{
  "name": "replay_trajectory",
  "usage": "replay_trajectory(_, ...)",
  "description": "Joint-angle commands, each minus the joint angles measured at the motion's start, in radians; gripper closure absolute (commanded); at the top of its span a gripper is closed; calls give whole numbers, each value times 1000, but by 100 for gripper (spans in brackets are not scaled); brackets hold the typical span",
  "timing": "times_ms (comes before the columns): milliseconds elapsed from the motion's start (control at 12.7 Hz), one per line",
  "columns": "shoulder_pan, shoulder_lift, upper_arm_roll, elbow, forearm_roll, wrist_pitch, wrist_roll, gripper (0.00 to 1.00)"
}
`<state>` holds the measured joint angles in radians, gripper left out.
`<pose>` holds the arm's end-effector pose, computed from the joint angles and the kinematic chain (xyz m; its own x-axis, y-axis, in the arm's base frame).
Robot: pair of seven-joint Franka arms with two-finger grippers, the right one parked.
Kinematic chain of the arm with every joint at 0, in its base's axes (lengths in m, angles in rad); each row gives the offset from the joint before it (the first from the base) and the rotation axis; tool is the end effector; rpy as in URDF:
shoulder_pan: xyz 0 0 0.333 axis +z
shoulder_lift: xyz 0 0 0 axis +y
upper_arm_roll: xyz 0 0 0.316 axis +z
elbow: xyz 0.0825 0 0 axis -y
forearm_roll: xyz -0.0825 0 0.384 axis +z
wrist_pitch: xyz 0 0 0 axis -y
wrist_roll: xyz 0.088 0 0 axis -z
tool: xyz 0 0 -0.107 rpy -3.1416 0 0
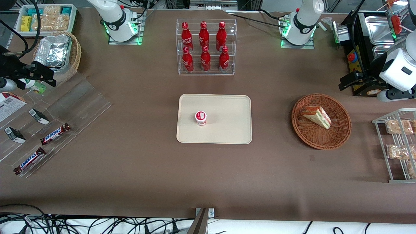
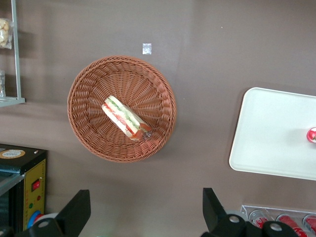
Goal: Place sandwich from basket to tray
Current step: 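Move the left gripper over the wrapped sandwich in the wicker basket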
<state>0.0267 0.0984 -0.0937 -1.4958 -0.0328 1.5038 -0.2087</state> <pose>0.5755 -0.0396 0.5987 0.9856 0.1388 -0.0965 0.1416 -0.9897 0.0225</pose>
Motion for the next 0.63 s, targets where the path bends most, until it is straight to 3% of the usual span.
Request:
replay_trajectory(0, 4, 3, 2, 20, -1, -30, 72, 0)
replay_trajectory(394, 16, 32, 9, 2, 30, -2, 65, 0)
replay_trajectory(551, 33, 34, 11, -73, 36, 68, 40, 0)
